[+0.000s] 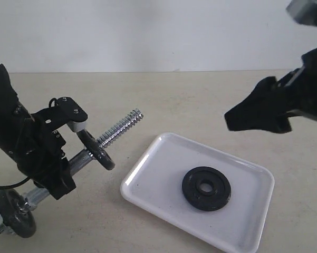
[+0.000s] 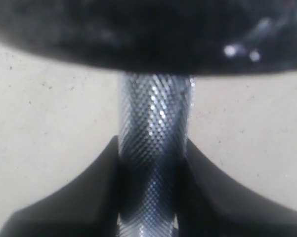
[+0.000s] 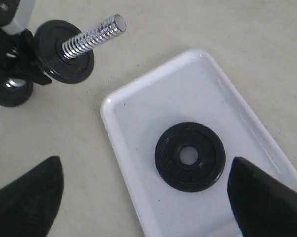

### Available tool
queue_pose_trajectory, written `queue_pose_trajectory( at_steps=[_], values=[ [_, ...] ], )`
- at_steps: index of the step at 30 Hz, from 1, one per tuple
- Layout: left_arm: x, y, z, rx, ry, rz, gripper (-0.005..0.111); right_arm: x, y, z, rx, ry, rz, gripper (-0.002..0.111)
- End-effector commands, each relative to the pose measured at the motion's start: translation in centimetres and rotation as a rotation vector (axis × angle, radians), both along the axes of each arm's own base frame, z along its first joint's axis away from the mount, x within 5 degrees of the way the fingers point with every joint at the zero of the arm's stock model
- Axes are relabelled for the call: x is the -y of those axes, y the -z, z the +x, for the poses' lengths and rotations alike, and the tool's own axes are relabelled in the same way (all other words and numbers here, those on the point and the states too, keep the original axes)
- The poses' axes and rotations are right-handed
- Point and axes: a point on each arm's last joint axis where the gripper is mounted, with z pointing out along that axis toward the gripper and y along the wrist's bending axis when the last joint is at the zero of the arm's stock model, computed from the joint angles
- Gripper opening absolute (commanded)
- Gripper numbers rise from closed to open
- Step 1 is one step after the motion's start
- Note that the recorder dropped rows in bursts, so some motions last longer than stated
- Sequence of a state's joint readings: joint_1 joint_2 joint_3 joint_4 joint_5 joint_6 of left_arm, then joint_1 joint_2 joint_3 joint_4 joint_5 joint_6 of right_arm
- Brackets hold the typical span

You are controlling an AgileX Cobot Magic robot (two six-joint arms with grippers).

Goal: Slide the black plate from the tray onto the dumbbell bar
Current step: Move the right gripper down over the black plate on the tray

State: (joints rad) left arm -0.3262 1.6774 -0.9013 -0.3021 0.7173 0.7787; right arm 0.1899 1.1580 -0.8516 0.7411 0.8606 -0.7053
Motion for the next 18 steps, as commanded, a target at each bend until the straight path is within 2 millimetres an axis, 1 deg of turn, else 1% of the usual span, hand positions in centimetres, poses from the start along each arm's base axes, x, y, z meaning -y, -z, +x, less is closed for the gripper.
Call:
queue_pose_trajectory(
  at_steps=[1, 8, 13, 18],
  values=[
    [0.1, -2.4, 0.2, 0.073, 0.008, -0.024, 0.004, -2.0, 2.3, 0.9, -0.033, -0.011, -0.132, 0.081],
    [0.1, -2.6, -0.1, 0.065, 0.019, -0.023, 0.004, -4.5, 5.5, 2.2, -0.084, -0.026, -0.228, 0.081],
    [0.0, -3.7, -0.3, 0.107, 0.022, -0.035, 0.004, -4.8, 7.5, 3.2, -0.125, -0.024, -0.269, 0.081],
    [0.0, -5.0, -0.6, 0.156, 0.015, -0.066, 0.004, -5.0, 9.3, 3.7, -0.188, -0.015, -0.292, 0.081]
  ],
)
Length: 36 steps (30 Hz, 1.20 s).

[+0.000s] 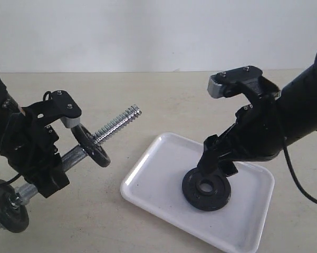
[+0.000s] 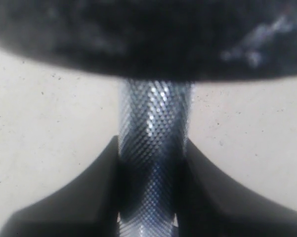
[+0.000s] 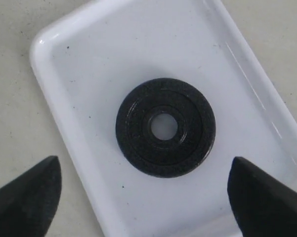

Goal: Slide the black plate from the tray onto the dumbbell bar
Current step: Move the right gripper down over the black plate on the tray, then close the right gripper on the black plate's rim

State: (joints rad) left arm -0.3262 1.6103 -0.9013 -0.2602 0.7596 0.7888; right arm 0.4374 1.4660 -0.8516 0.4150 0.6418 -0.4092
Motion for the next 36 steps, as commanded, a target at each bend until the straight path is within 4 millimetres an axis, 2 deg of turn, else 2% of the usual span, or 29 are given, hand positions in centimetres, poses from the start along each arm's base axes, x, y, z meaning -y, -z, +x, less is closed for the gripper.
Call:
queue_pose_trajectory(
  at_steps=[1, 10, 15, 18, 26, 32, 36],
  values=[
    [0.4, -3.4, 0.1, 0.124, -0.023, -0.096, 0.004, -0.2, 1.5, 0.5, -0.039, 0.002, -0.031, 0.081],
    [0.6, -3.8, -0.1, 0.139, -0.022, -0.118, 0.004, -0.3, 5.2, 1.3, -0.137, -0.024, -0.118, 0.081],
    [0.6, -3.9, 0.0, 0.145, -0.025, -0.121, 0.004, -0.4, 6.3, 1.5, -0.172, -0.025, -0.133, 0.081],
    [0.6, -3.9, 0.1, 0.15, -0.032, -0.128, 0.004, -0.9, 6.1, 1.8, -0.172, -0.047, -0.14, 0.081],
    [0.7, -3.9, 0.1, 0.151, -0.034, -0.134, 0.004, -5.0, 4.8, 2.9, -0.116, -0.135, -0.223, 0.081],
    [0.7, -3.9, 0.0, 0.147, -0.033, -0.133, 0.004, -4.6, 6.4, 3.7, -0.209, -0.077, -0.421, 0.081],
    [0.7, -3.9, 0.0, 0.147, -0.033, -0.133, 0.004, -4.6, 7.3, 3.8, -0.222, -0.084, -0.445, 0.081]
  ],
)
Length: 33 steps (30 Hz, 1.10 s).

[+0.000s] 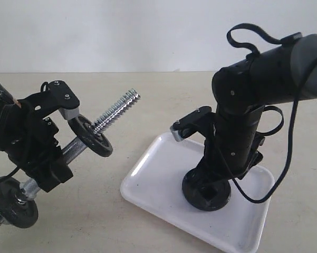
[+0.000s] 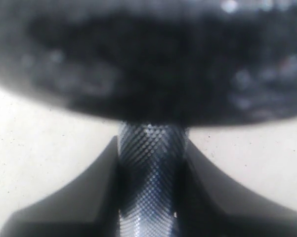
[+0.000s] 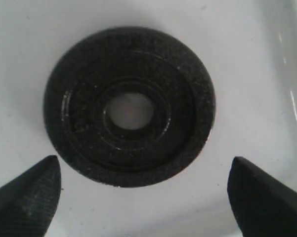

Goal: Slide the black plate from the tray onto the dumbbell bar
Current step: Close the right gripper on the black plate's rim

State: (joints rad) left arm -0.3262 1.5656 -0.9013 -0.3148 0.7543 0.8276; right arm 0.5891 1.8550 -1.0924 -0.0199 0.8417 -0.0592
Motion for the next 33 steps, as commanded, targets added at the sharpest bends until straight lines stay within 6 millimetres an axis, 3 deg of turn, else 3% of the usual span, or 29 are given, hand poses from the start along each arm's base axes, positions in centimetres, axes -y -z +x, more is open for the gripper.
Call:
queue_pose_trajectory(
  at_steps=[1, 20, 27, 33],
  values=[
    [0.4, -2.5, 0.3, 0.102, -0.039, -0.082, 0.004, 0.0, 0.5, 0.2, -0.003, 0.001, -0.031, 0.081],
    [0.6, -2.6, 0.3, 0.098, -0.052, -0.102, 0.004, -1.1, 0.4, 0.9, 0.071, 0.093, 0.097, 0.081],
    [0.6, -2.6, 0.3, 0.097, -0.053, -0.104, 0.004, -1.3, 2.3, 1.0, 0.024, 0.115, 0.084, 0.081],
    [0.6, -2.6, 0.3, 0.097, -0.053, -0.104, 0.004, -1.2, 2.4, 0.9, 0.006, 0.123, 0.074, 0.081]
  ],
)
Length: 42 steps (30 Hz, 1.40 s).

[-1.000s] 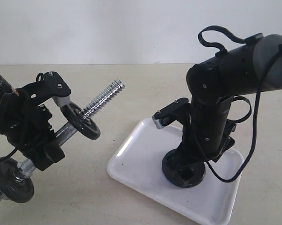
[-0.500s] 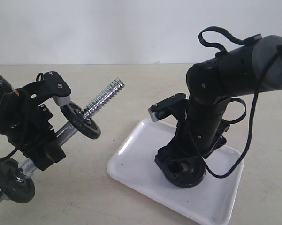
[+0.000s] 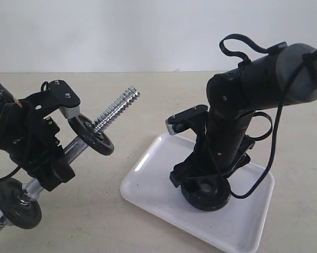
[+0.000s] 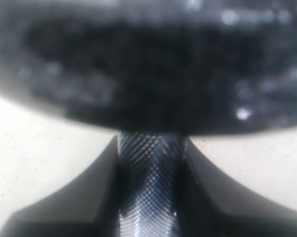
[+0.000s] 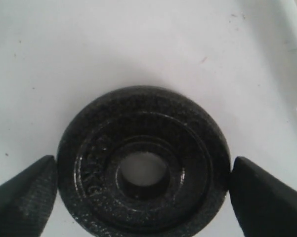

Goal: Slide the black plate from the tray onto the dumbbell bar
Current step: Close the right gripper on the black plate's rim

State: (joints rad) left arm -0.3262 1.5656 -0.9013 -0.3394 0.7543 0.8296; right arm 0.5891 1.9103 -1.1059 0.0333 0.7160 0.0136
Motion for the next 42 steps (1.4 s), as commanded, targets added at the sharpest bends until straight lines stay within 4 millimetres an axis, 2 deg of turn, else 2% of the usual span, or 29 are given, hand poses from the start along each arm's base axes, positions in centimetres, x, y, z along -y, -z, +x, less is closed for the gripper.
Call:
queue_pose_trajectory(
  at_steps=[1, 6, 12, 17, 33, 34, 36, 37, 39, 41, 42],
  values=[
    [0.4, -2.6, 0.4, 0.103, -0.043, -0.084, 0.004, -0.1, 1.0, -0.3, -0.038, 0.017, -0.009, 0.081],
    [0.4, -2.6, 0.4, 0.103, -0.043, -0.084, 0.004, 0.0, 1.0, -0.3, -0.047, 0.006, -0.016, 0.082],
    [0.4, -2.6, 0.4, 0.103, -0.043, -0.084, 0.004, 0.1, 1.5, -0.5, -0.074, 0.003, -0.037, 0.105],
    [0.4, -2.6, 0.4, 0.103, -0.043, -0.084, 0.004, 0.0, 2.0, -0.4, -0.073, 0.007, -0.037, 0.105],
    [0.5, -2.6, 0.4, 0.107, -0.047, -0.088, 0.004, -0.7, 2.0, -0.2, -0.063, 0.074, 0.043, 0.105],
    [0.5, -2.6, 0.4, 0.107, -0.047, -0.088, 0.004, -0.7, 2.0, -0.2, -0.07, 0.08, 0.045, 0.104],
    [0.5, -2.6, 0.4, 0.107, -0.047, -0.088, 0.004, -0.6, 2.0, -0.5, -0.1, 0.086, 0.038, 0.092],
    [0.5, -2.6, 0.4, 0.107, -0.047, -0.088, 0.004, -0.6, 2.0, -0.6, -0.109, 0.086, 0.033, 0.079],
    [0.5, -2.6, 0.4, 0.107, -0.047, -0.088, 0.004, -0.6, 2.0, -0.6, -0.113, 0.085, 0.03, 0.068],
    [0.5, -2.6, 0.4, 0.107, -0.047, -0.088, 0.004, -0.6, 2.0, -0.6, -0.114, 0.085, 0.03, 0.067],
    [0.5, -2.6, 0.4, 0.107, -0.047, -0.088, 0.004, -0.6, 2.0, -0.6, -0.114, 0.085, 0.03, 0.073]
  ],
)
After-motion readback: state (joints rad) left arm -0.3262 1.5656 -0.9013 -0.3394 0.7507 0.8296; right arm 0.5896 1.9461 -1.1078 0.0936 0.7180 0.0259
